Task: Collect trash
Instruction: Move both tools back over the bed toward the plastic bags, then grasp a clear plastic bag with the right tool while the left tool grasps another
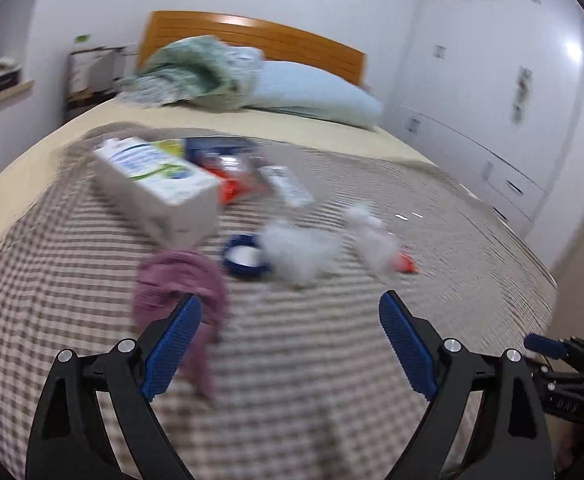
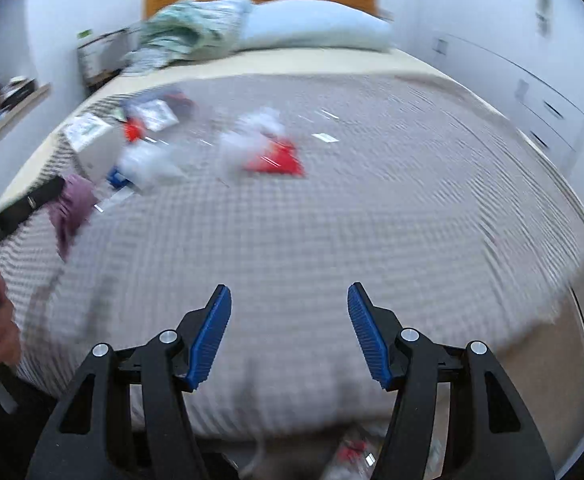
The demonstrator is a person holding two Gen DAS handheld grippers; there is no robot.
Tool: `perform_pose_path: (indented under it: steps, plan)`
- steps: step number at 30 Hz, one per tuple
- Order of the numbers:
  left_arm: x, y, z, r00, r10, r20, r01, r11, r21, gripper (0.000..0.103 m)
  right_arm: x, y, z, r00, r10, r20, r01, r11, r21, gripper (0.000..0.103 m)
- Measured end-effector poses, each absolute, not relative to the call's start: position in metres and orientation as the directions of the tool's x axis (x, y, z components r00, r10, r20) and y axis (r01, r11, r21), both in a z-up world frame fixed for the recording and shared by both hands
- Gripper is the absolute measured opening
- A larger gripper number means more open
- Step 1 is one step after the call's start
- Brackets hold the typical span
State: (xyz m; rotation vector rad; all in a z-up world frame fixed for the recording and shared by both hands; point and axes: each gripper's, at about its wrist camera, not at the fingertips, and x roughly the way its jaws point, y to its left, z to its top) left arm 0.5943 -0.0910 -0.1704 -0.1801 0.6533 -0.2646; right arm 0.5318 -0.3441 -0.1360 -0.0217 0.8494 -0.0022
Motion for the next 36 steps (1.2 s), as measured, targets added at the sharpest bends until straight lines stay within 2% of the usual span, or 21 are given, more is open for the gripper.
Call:
perform_pose_path:
  steps: [2,6,11,12,13,14,16,18,21,24,29,32,36]
  plan:
    - [0.609,-0.072,-0.179,0.748,-0.268,-0.608,0.119,0.954,-0.274,0.087,0.565,-0.316,-0.137,0.658,0.033,-0.753,-0.08,0.996,-0.026,0.059]
    - [0.623,-0.037,-0.189,0.706,-0.324,-0.63,0.032,0.903,-0.428,0.087,0.632,-0.254,-0.145,0.659,0.086,-0.747,-0.217,0.973,-0.079,0.059]
    - [0.63,-0.013,-0.193,0.72,-0.291,-0.63,-0.041,0.888,-0.457,0.087,0.694,-0.215,-0.178,0.606,0.047,-0.794,-0.255,0.957,-0.138,0.059]
    - [0.631,-0.011,-0.196,0.713,-0.289,-0.638,-0.053,0.886,-0.461,0.087,0.701,-0.215,-0.187,0.581,0.048,-0.813,-0.242,0.963,-0.116,0.055]
    - [0.632,-0.008,-0.197,0.708,-0.289,-0.644,-0.061,0.884,-0.464,0.087,0.701,-0.217,-0.188,0.572,0.058,-0.818,-0.228,0.969,-0.091,0.042]
    - [0.633,-0.007,-0.198,0.706,-0.288,-0.647,-0.066,0.883,-0.465,0.087,0.699,-0.22,-0.187,0.571,0.071,-0.818,-0.207,0.976,-0.059,0.037]
    - [0.632,-0.008,-0.197,0.71,-0.284,-0.644,-0.066,0.884,-0.462,0.087,0.686,-0.229,-0.181,0.578,0.105,-0.809,-0.173,0.985,0.004,0.014]
    - [0.628,-0.009,-0.195,0.716,-0.28,-0.64,-0.062,0.887,-0.457,0.087,0.667,-0.239,-0.167,0.616,0.115,-0.779,-0.122,0.991,0.049,0.007]
    - [0.627,-0.015,-0.194,0.719,-0.27,-0.64,-0.051,0.899,-0.436,0.087,0.63,-0.263,-0.143,0.698,0.113,-0.707,-0.011,0.989,0.146,0.005]
    - [0.622,-0.024,-0.193,0.719,-0.269,-0.641,-0.023,0.913,-0.408,0.087,0.589,-0.291,-0.131,0.775,0.04,-0.631,0.111,0.974,0.198,0.005]
    - [0.616,-0.045,-0.188,0.748,-0.232,-0.622,0.038,0.95,-0.309,0.087,0.558,-0.353,-0.123,0.763,-0.137,-0.631,0.27,0.955,0.119,0.005]
    - [0.601,-0.063,-0.168,0.803,-0.199,-0.562,0.062,0.965,-0.254,0.087,0.547,-0.392,-0.121,0.757,-0.197,-0.623,0.345,0.93,0.125,0.005]
    - [0.608,-0.096,-0.148,0.773,-0.333,-0.539,0.165,0.928,-0.335,0.087,0.539,-0.419,-0.141,0.724,-0.196,-0.661,0.406,0.896,0.178,0.005]
